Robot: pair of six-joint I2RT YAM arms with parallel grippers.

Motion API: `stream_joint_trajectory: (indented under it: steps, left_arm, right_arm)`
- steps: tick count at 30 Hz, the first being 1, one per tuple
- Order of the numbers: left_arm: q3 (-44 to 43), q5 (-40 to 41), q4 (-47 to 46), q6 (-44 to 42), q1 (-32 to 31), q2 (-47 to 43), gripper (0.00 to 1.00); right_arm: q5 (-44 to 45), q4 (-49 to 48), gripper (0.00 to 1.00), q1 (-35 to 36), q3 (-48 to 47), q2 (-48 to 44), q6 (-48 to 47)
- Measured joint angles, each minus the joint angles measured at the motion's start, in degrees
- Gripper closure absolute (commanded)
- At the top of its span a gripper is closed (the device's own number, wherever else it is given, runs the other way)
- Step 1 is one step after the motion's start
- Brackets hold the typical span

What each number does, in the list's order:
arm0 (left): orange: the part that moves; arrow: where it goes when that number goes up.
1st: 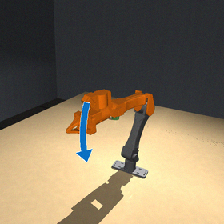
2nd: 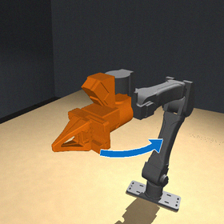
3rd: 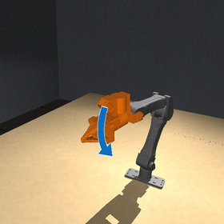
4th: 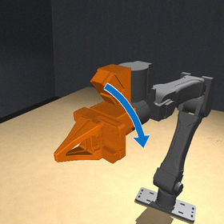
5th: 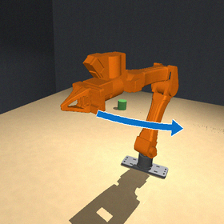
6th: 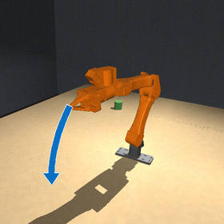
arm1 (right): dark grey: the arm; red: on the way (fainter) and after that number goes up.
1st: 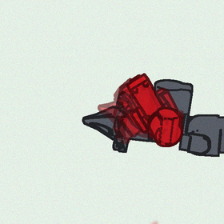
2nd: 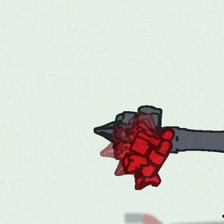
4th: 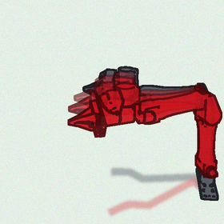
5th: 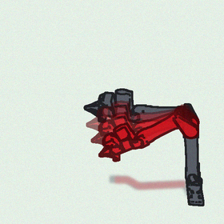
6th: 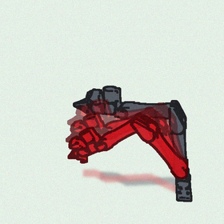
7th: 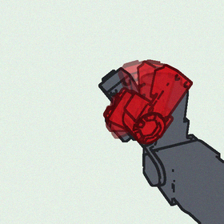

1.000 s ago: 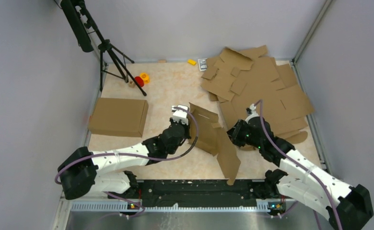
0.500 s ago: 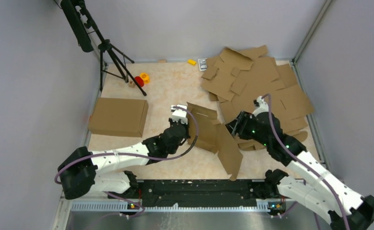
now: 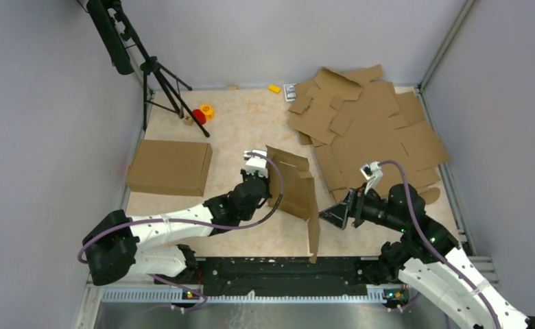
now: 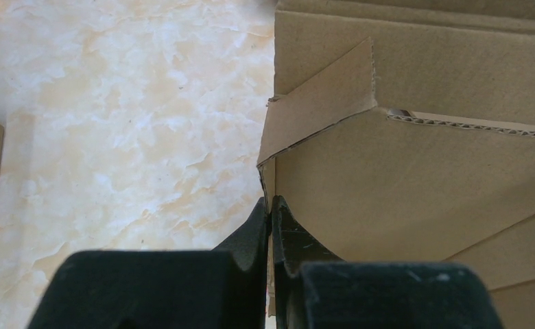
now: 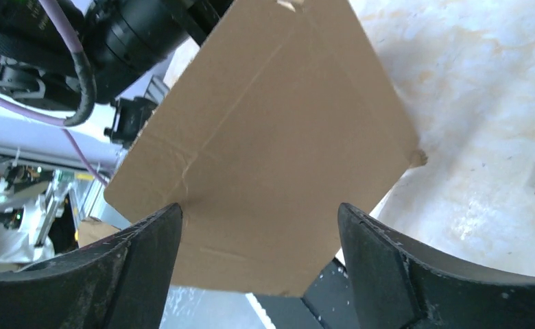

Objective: Fold the paper box
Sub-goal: Fold the paper box at the center of the board.

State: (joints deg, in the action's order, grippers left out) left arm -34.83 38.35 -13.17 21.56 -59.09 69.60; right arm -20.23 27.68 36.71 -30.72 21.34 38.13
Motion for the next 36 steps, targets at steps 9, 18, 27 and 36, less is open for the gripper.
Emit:
stream_joint_trajectory:
  steps: [9, 18, 27, 36]
  left_arm:
    - [0.00, 0.09, 1.31, 0.02, 0.00, -0.83, 0.99]
    - [0.00, 0.02, 1.40, 0.07, 0.00, -0.87, 0.99]
    - [0.00, -2.19, 1.97, 1.57, -0.02, -1.60, 0.99]
    - [0.52, -4.46, 1.16, 1.68, -0.24, -2.10, 0.98]
  right_arm:
    - [-3.45, 1.51, 0.21, 0.00, -7.80, 9.51, -1.66]
    - [-2.95, -0.42, 0.32, 0.37, -9.70, 19.23, -2.60]
    - [0.39, -8.35, 0.40, 0.66, -8.15, 24.09, -3.76]
    - [5.29, -16.59, 0.50, 0.68, -6.38, 28.06, -11.58]
